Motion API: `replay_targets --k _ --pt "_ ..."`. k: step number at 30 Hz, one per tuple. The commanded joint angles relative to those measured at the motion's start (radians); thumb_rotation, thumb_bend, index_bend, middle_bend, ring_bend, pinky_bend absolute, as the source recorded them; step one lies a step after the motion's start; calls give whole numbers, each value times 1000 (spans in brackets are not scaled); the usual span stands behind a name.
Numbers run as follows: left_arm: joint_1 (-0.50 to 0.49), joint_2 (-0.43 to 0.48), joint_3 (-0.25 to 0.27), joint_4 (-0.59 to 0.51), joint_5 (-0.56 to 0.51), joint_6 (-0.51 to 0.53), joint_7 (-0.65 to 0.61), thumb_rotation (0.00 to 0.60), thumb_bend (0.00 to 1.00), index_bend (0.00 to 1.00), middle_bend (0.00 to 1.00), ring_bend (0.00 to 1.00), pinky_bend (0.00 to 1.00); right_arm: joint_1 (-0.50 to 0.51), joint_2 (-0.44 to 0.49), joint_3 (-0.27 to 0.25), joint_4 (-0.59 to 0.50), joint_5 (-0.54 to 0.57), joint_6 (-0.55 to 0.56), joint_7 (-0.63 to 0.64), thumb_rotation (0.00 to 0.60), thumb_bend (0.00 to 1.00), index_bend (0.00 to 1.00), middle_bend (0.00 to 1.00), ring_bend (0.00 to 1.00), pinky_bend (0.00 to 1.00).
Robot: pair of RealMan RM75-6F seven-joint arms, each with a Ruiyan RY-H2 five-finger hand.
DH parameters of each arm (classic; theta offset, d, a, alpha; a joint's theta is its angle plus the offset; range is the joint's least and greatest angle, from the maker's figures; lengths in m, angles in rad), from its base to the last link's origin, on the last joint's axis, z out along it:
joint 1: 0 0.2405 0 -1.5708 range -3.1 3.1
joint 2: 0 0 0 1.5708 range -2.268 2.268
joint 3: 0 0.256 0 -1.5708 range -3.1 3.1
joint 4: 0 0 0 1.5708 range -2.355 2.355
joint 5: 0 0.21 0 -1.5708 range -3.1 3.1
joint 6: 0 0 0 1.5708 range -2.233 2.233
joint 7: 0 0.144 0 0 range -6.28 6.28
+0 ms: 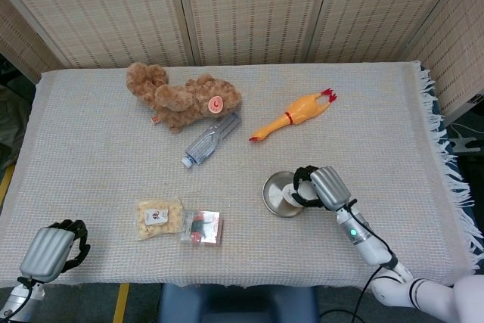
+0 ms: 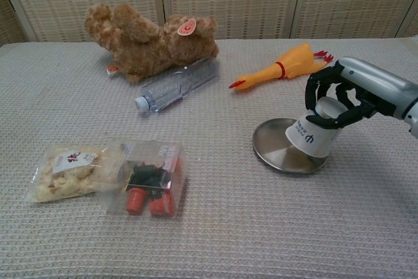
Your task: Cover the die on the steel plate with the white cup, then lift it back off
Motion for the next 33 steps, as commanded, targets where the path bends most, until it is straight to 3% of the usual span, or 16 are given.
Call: replay_targets --k 1,9,25,33 --pt "0 0 0 0 -1 -1 -1 600 367 278 448 420 573 3 -12 2 18 5 -10 2 600 275 646 556 542 768" --pt "0 1 1 0 2 0 -2 600 367 278 448 426 573 10 -45 5 69 9 -25 12 600 275 646 556 542 769" --pt "-2 1 2 2 5 -1 -5 600 367 278 450 437 573 63 -164 33 234 -10 -13 182 600 275 646 556 542 768" --pt "-2 1 2 1 3 -3 -6 600 367 278 450 437 573 82 -83 24 94 26 -132 381 600 275 646 556 542 768"
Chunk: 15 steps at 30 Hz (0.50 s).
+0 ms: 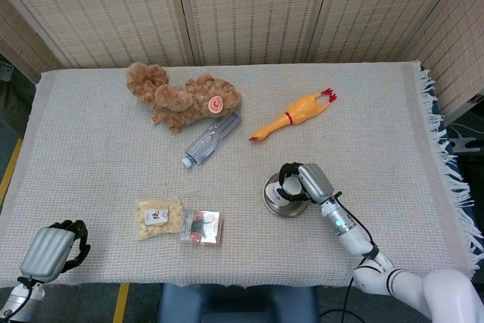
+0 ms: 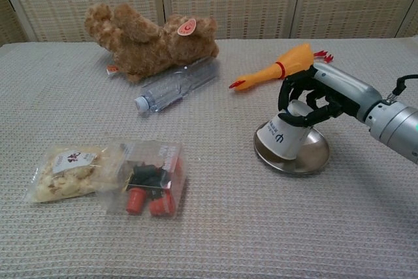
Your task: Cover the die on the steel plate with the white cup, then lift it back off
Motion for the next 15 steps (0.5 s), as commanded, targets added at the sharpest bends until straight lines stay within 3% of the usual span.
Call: replay_targets --k 1,10,15 --pt "0 0 0 -1 -1 -2 0 600 367 278 450 437 573 13 52 -2 -77 19 -62 61 600 275 646 556 542 768" --pt "-1 2 1 -2 -2 -5 0 600 367 278 450 437 573 -1 -12 32 16 54 -8 -197 600 278 646 556 542 768" --pt "-1 2 1 -2 -2 -4 1 600 367 278 450 437 573 6 -22 41 29 79 -42 -258 600 278 646 556 542 768"
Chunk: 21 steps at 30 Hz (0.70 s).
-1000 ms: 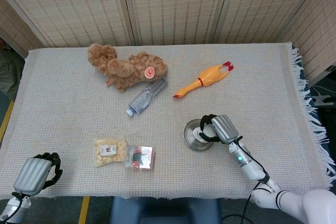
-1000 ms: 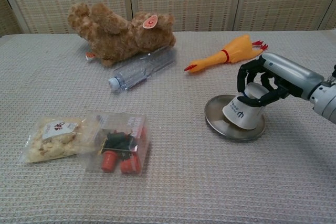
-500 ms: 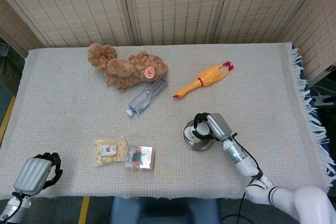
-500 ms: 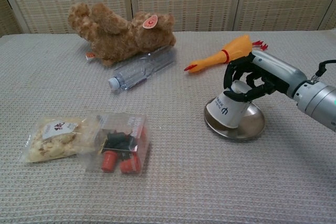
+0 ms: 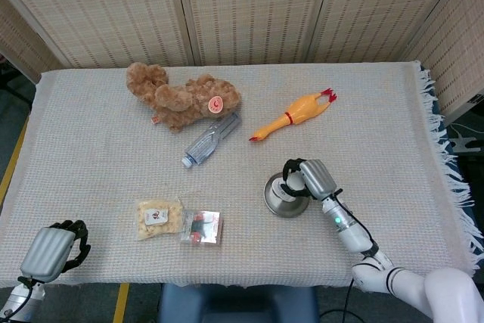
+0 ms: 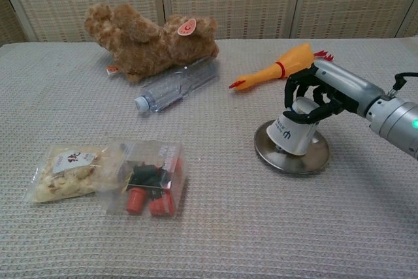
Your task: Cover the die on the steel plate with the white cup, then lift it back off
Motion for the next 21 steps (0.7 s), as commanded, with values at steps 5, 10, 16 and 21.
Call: replay_targets --k 5,10,16,21 --pt "0 0 0 -1 1 0 2 600 366 278 450 437 573 11 4 14 -28 41 -67 -52 600 278 646 556 542 768" --pt "0 0 1 -1 0 -1 2 600 366 278 450 437 573 29 57 8 -124 57 -155 1 600 278 632 556 542 769" --pt "-1 0 3 -1 4 -1 5 600 366 278 450 437 573 29 20 5 -88 34 -100 -103 600 279 630 556 542 768" --pt "0 1 1 -2 0 -1 3 600 366 278 450 437 573 29 22 -4 -108 26 -106 -71 600 278 630 556 542 769"
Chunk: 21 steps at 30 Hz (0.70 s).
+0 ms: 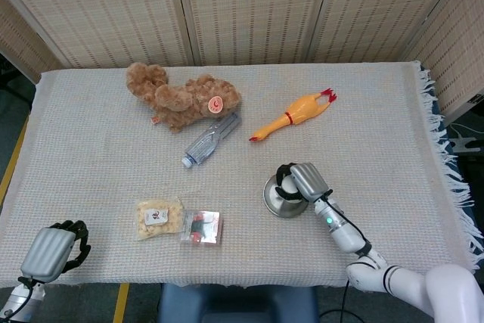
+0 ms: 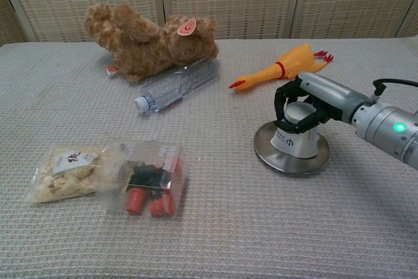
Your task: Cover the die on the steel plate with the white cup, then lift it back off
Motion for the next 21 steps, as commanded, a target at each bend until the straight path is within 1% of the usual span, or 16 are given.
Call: replay_targets --k 1,4,8,10,12,17,21 --pt "1 1 0 -1 0 2 -1 600 366 278 450 437 573 2 -1 -10 -6 -12 5 29 600 278 630 556 542 769" --pt "1 1 1 -1 3 2 -1 600 365 278 450 437 573 0 -11 -13 18 -23 26 8 600 278 631 556 542 769" --pt "0 1 1 -1 3 2 0 600 367 278 450 436 573 -9 -56 -8 102 -41 96 -59 600 278 630 556 542 769" --pt "0 1 0 -1 2 2 0 600 367 278 450 437 573 -11 -75 -10 138 -50 117 -66 600 279 630 556 542 769" --pt "0 1 1 -1 2 1 1 600 366 278 450 437 573 -12 -81 -16 149 -56 119 -43 600 278 630 556 542 769" --pt "0 0 1 -2 2 1 4 600 365 278 451 437 573 -11 -57 -37 105 -60 79 52 600 278 630 556 542 769" --pt "0 0 1 -2 3 1 3 600 366 278 450 437 573 -8 -11 -53 20 -58 26 168 600 278 630 556 542 769"
